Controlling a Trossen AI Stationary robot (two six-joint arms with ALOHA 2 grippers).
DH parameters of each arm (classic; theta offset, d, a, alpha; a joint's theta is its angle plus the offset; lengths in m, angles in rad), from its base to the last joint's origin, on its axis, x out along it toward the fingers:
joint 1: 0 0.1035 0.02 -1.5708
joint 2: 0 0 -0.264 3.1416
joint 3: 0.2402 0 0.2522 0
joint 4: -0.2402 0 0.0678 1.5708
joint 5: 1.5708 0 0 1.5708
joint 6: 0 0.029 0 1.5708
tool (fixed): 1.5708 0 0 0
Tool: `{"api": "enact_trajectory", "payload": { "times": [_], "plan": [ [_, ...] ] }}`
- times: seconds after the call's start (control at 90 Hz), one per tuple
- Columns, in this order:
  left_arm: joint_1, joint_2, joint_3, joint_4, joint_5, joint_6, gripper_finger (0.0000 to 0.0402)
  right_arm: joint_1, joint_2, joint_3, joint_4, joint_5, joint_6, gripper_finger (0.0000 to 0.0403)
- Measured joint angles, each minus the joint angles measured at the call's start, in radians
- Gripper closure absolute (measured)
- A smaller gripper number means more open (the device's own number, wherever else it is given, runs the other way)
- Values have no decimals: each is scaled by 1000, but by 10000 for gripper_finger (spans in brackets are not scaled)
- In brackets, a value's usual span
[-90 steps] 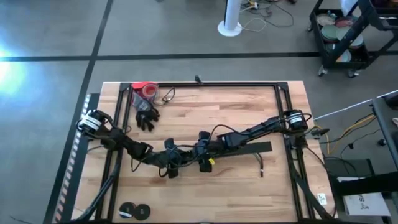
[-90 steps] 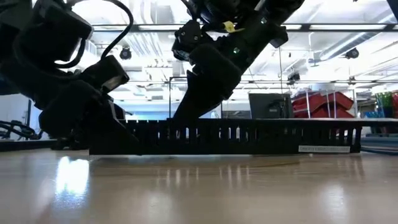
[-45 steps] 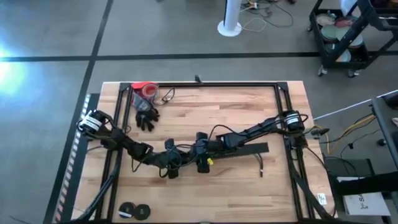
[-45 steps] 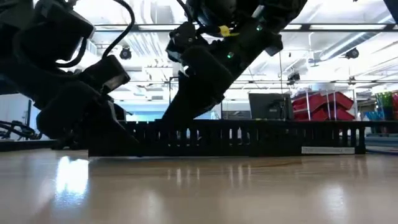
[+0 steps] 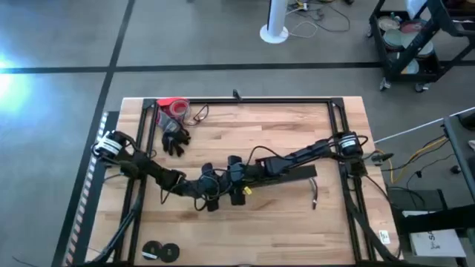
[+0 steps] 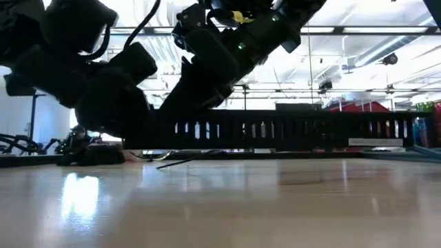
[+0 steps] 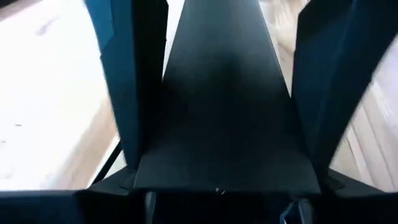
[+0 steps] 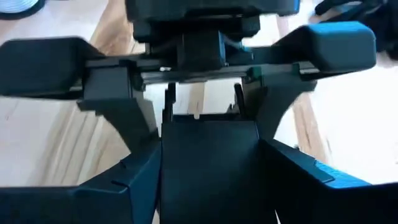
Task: Ziptie cables
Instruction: Close the black cable duct
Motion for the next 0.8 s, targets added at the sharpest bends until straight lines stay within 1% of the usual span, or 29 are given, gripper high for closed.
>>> {"api": "enact_trajectory", "payload": {
  "times": [0.178,0.256,0.389,0.578,0.689,0.8],
  "plan": [
    [5,0,4,22,3,38,170,0,-2,0,0,10,1,186],
    [5,0,-1,24,19,37,167,0,-2,-2,2,17,6,186],
    [0,-29,-37,28,21,-17,148,0,-2,-10,24,44,24,183],
    [-37,-53,-100,12,14,-57,126,-4,0,-41,7,39,37,187],
    [-48,-40,-131,9,13,-86,126,-7,8,-54,17,36,51,184],
    [-48,-14,-139,5,-1,-79,135,-10,38,-62,52,29,56,182]
  ]
}}
